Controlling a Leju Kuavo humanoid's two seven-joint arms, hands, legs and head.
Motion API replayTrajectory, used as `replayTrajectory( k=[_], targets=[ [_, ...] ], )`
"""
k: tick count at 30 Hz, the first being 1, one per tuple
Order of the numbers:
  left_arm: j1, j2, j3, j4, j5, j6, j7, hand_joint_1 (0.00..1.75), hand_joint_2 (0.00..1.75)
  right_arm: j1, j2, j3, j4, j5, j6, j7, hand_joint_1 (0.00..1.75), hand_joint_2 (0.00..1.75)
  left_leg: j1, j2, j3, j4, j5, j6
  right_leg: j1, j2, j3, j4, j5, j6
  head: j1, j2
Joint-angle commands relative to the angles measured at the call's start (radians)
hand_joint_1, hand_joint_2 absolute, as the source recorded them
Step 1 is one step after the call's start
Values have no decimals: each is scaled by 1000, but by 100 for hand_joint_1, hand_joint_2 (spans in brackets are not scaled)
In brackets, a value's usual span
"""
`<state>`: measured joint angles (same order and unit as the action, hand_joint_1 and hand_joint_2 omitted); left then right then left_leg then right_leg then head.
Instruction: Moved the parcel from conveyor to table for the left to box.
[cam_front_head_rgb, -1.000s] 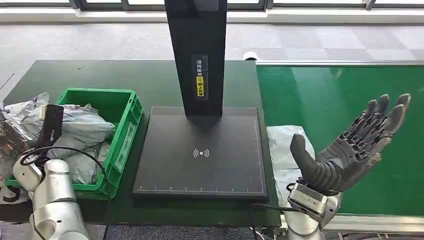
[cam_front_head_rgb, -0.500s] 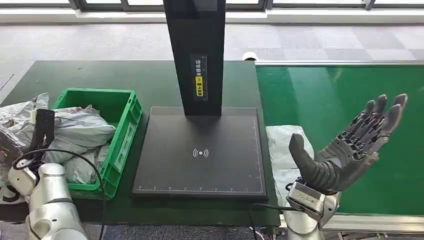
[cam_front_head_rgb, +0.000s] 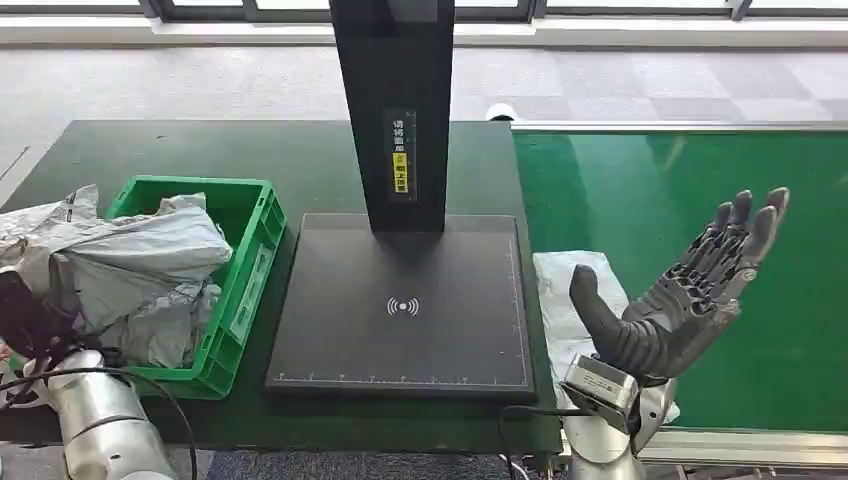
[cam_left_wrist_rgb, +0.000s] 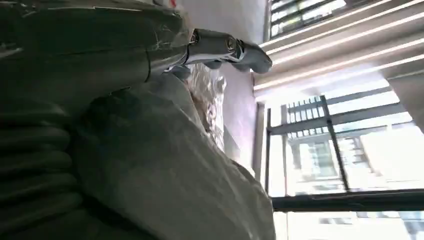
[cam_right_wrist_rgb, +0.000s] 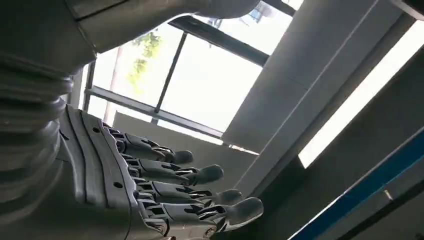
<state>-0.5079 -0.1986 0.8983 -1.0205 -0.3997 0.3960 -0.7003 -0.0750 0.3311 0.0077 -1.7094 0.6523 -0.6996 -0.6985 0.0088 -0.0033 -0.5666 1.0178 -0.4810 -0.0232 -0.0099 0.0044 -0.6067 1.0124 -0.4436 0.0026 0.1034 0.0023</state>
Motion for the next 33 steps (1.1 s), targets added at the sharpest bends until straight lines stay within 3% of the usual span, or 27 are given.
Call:
replayTrajectory(
  k=[1,14,33],
  targets=[
    [166,-40,-415,-249,101,21,2,0,0,-42,18,-96,85,-2,1,0,0,175,0,-2,0,0,0,1,0,-2,1,-1,0,0,0,0],
    [263,-33,-557,-366,163,75,2,0,0,11,18,-92,38,10,1,0,0,175,0,-2,3,-3,0,1,0,-2,3,-3,-1,0,0,0],
    [266,-32,-566,-368,161,82,2,0,0,17,18,-90,31,8,1,0,0,175,0,-1,2,-2,0,1,0,-2,2,-2,-1,0,0,0]
  ],
)
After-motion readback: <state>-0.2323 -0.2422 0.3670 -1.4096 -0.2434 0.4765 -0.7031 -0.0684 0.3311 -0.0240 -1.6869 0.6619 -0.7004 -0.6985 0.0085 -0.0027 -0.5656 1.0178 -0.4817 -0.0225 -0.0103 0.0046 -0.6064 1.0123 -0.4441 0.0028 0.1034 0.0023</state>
